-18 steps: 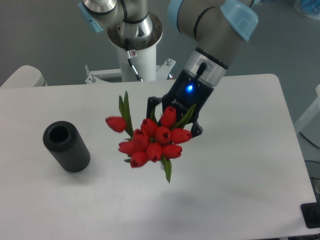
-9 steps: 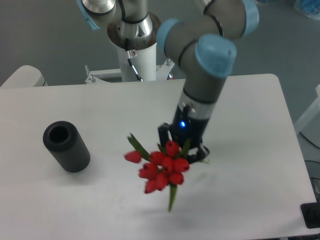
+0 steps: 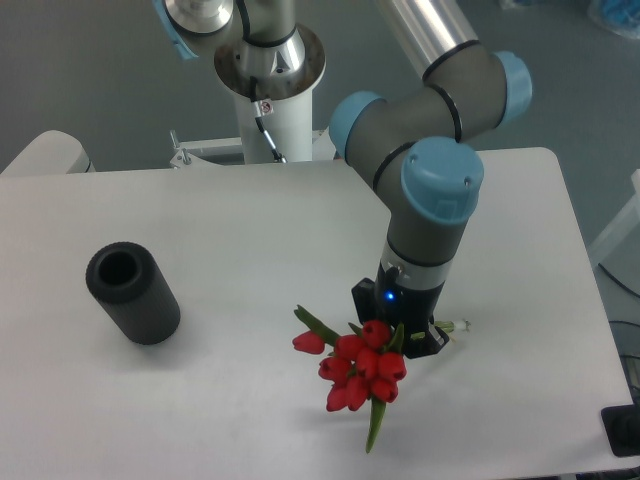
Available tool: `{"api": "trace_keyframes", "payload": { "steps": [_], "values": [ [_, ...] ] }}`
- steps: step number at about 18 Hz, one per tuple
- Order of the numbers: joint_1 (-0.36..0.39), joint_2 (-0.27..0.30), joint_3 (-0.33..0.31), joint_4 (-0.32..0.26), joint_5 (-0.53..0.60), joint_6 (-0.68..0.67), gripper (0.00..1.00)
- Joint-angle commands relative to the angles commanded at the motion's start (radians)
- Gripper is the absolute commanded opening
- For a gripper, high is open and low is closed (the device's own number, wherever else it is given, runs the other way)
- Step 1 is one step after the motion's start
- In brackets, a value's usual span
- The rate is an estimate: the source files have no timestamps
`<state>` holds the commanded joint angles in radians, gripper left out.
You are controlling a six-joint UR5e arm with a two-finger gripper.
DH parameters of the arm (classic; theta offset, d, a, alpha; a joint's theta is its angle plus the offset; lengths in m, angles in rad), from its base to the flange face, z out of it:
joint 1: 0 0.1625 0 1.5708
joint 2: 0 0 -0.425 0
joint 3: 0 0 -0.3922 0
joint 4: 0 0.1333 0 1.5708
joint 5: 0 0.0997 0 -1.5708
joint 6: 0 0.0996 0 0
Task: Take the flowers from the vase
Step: 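Hold the tulips low above the table, away from the vase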
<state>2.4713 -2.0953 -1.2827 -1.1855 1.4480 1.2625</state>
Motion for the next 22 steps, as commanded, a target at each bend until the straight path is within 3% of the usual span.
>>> {"api": "trace_keyframes", "payload": {
  "steps": [4, 14, 22],
  "values": [
    [-0.002, -0.025, 0.037, -0.068, 0.046, 0.064, 0.10],
    [-0.020, -0.031, 0.023, -0.111, 0.166, 0.118, 0.11],
    [-0.028, -0.029, 0.022, -0.123, 0.169, 0.120, 0.10]
  ]
}}
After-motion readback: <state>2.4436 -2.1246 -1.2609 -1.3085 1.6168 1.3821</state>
